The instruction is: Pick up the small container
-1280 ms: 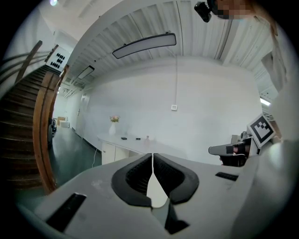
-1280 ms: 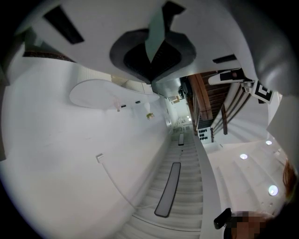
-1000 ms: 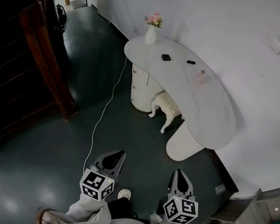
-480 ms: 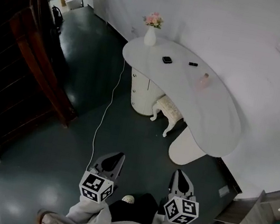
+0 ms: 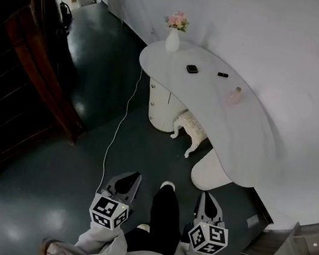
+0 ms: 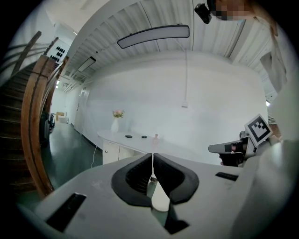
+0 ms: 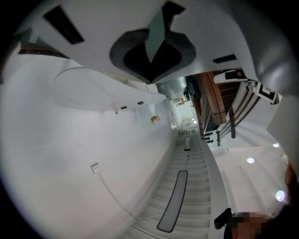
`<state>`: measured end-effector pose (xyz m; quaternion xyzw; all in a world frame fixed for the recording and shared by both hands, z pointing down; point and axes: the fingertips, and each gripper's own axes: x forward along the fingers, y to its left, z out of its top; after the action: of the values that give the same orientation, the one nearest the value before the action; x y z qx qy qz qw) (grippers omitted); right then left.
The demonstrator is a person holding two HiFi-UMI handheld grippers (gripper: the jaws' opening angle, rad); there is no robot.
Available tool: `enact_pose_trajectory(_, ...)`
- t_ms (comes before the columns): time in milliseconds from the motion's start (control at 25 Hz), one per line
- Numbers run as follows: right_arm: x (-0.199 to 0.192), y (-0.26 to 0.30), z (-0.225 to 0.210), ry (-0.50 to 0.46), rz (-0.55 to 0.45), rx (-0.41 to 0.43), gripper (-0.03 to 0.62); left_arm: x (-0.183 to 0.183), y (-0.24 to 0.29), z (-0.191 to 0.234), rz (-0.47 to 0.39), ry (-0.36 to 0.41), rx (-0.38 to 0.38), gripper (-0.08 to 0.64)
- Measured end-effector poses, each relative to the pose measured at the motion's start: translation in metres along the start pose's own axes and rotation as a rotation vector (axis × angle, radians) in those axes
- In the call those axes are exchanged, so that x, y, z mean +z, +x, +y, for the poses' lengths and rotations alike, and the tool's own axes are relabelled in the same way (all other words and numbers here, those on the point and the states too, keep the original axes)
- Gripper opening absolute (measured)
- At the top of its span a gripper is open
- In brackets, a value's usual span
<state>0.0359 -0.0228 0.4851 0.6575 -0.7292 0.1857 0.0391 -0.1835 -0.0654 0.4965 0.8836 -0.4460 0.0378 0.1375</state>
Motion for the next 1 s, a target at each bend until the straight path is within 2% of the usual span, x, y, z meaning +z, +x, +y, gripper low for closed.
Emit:
enact_pose_trajectory(400,0.029,0.074,-0.04,0.02,-0.009,-0.019,0.049,0.02,0.091,0.02,0.006,0.014,-0.024,0.021)
enact_pose_trajectory(1000,0.095,0.215,-0.109,0.027,0.0,-0.017,0.049,0.067,0.252,0.056,0.015,0.02,-0.037,0.021)
